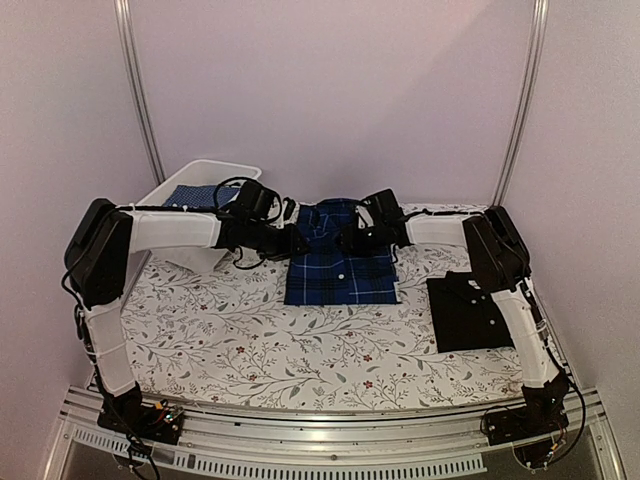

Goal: Fold and stack the long sleeve shirts
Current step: Smooth out the 2/3-rectangle-folded shirt at the center of the board.

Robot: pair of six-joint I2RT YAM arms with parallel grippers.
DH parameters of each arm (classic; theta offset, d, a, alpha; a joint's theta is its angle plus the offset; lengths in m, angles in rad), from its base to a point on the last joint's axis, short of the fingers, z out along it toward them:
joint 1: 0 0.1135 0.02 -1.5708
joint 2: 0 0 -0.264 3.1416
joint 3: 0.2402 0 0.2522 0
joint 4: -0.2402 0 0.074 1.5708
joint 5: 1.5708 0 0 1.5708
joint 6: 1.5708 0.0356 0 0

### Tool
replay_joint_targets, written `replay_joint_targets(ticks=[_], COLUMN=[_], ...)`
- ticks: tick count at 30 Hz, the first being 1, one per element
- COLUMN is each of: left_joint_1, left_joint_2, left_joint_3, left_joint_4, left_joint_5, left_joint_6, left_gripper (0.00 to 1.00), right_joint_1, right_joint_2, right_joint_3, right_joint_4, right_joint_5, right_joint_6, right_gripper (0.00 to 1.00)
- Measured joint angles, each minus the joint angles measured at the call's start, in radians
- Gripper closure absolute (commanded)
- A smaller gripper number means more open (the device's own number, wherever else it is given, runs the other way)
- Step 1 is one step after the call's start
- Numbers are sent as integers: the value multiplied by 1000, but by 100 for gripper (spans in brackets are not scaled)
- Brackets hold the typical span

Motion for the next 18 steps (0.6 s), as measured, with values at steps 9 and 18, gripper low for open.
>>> replay_joint_targets(ticks=[9, 18], left_joint_1=[9, 25], left_joint_2=[-8, -19], left_joint_3=[-34, -88], left_joint_4=[8, 29], left_joint_5=[-4, -3], left_joint_6=[-2, -15], left_gripper=[77, 77], right_joint_1=[-72, -31], right_joint_2=[-121, -293], right_joint_3=[-71, -136], right_joint_4=[-61, -37], right_joint_5=[23, -28], right_joint_6=[-23, -40], right_gripper=[43, 65])
